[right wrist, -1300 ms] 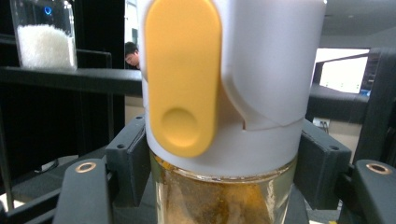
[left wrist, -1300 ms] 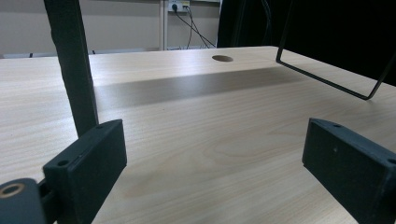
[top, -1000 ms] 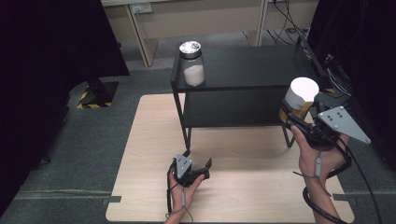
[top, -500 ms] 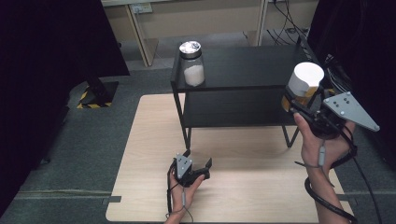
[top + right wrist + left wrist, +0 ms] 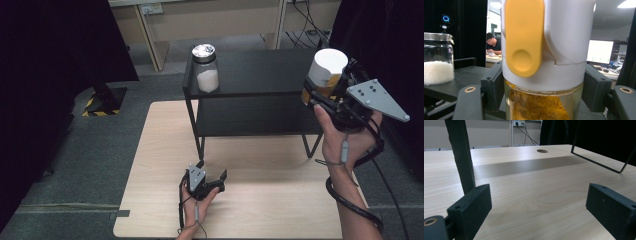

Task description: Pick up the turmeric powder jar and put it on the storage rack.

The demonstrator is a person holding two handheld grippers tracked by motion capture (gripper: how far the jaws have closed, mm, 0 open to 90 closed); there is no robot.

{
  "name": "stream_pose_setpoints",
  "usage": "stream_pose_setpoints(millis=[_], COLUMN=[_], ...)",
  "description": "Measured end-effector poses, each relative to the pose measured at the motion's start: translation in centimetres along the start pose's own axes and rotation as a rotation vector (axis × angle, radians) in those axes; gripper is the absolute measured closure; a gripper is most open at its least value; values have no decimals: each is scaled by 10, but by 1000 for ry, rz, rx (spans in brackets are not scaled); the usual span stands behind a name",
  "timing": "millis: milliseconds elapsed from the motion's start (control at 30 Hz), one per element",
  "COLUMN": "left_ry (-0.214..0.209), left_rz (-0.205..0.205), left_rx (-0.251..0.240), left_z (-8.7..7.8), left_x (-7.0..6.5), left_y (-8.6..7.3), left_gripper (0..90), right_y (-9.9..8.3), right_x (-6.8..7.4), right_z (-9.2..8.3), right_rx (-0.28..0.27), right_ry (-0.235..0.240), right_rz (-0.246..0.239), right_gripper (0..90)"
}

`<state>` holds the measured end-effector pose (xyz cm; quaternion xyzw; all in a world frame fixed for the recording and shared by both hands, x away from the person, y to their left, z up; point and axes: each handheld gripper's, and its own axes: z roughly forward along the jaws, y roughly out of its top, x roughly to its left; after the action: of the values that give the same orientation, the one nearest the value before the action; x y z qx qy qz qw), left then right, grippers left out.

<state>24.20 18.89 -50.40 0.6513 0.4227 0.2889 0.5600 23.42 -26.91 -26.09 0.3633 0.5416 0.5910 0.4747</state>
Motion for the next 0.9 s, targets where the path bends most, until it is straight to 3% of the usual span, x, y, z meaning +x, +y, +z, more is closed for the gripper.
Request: stream_pose_setpoints(millis=[900], left_ry=[-4], left_rz=[1], left_rx=[1], left_z=[0], left_x=[0], left_y=[0], left_gripper=[60], right_y=[21], right_x=[-4], right_z=[56], right_rx=[66], right_ry=[-17], right_rz=[33], right_gripper=[310])
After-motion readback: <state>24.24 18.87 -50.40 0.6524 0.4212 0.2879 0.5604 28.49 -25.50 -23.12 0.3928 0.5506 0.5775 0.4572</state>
